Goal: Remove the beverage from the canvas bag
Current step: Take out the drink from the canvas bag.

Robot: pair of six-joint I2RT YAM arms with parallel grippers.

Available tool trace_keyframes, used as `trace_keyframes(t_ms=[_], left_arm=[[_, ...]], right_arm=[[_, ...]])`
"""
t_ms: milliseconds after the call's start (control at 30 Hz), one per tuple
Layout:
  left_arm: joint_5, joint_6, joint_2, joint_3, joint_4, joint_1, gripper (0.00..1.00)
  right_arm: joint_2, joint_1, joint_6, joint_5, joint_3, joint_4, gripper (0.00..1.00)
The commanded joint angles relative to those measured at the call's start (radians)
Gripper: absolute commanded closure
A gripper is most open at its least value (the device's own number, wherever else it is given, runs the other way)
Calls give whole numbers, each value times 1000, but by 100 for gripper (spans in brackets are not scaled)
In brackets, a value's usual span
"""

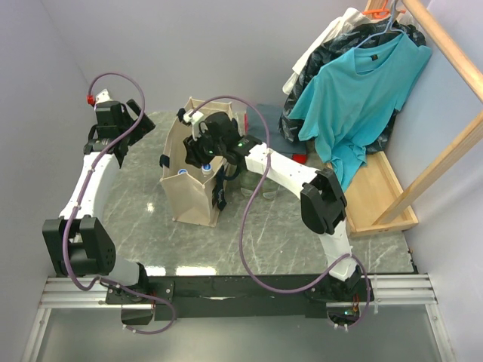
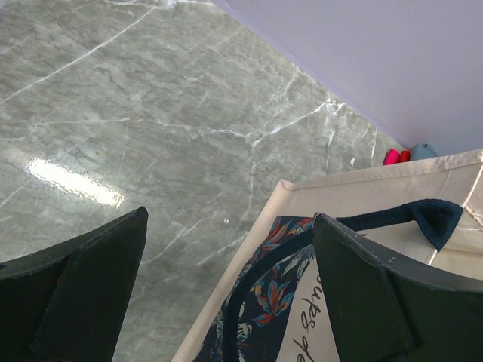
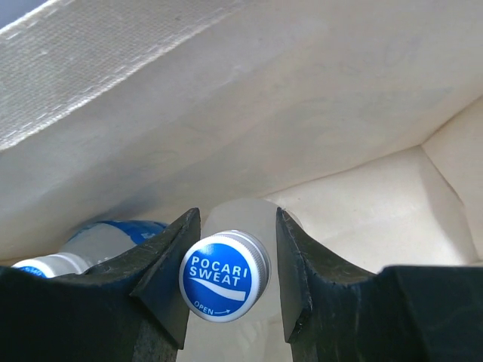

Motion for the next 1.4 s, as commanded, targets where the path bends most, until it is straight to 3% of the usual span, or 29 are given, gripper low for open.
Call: trace_keyframes(t_ms=[0,1367], left_arm=[[7,4,-42,-15,14,4,4],[46,-10,-74,-39,26,4,4]], right_arm=[[-114,2,-3,21,42,115,100],[-198,5,-28,100,62,192,100]])
